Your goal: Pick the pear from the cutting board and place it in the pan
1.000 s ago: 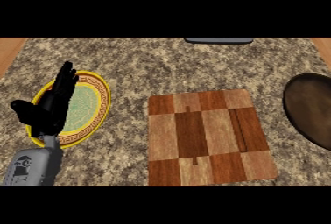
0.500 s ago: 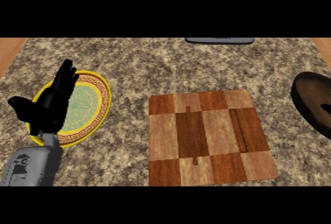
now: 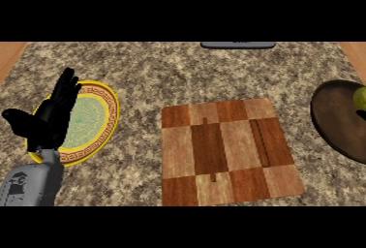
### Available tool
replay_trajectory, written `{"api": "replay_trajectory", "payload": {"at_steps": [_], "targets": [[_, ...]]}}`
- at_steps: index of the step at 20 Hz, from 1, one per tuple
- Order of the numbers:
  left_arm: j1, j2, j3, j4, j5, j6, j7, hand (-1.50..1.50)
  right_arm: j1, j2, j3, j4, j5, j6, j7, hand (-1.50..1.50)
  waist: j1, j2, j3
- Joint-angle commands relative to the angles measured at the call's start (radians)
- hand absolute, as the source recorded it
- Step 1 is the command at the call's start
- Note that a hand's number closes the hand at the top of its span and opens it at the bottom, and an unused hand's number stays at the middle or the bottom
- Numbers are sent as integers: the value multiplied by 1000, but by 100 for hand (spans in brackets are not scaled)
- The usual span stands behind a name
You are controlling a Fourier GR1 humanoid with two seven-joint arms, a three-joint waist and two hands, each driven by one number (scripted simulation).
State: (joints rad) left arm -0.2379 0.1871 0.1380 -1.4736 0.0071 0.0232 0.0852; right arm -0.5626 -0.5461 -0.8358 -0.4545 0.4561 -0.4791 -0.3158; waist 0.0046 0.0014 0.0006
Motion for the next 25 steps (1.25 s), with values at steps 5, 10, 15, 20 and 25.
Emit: {"api": "replay_trajectory", "payload": {"at_steps": [5, 10, 15, 20, 25], "targets": [[-10, -16, -11, -34, -26, 48, 69, 0, 155, 116, -45, -279, -208, 255, -66, -150, -42, -16, -3], [75, -1, 17, -45, -9, 28, 20, 0, 332, 261, -18, -549, -261, 350, -64, -150, -74, -30, -8], [58, 4, 30, -24, -16, 40, 5, 0, 497, 389, 18, -860, -281, 388, 18, -150, -93, -27, -10], [105, 5, 15, -55, -12, 12, -15, 0, 705, 523, 46, -1258, -322, 460, 174, -150, -60, -18, -7], [8, -16, -9, -19, -25, 35, 36, 0, 964, 544, 255, -1505, -370, 326, 272, -150, -39, -6, -2]]}}
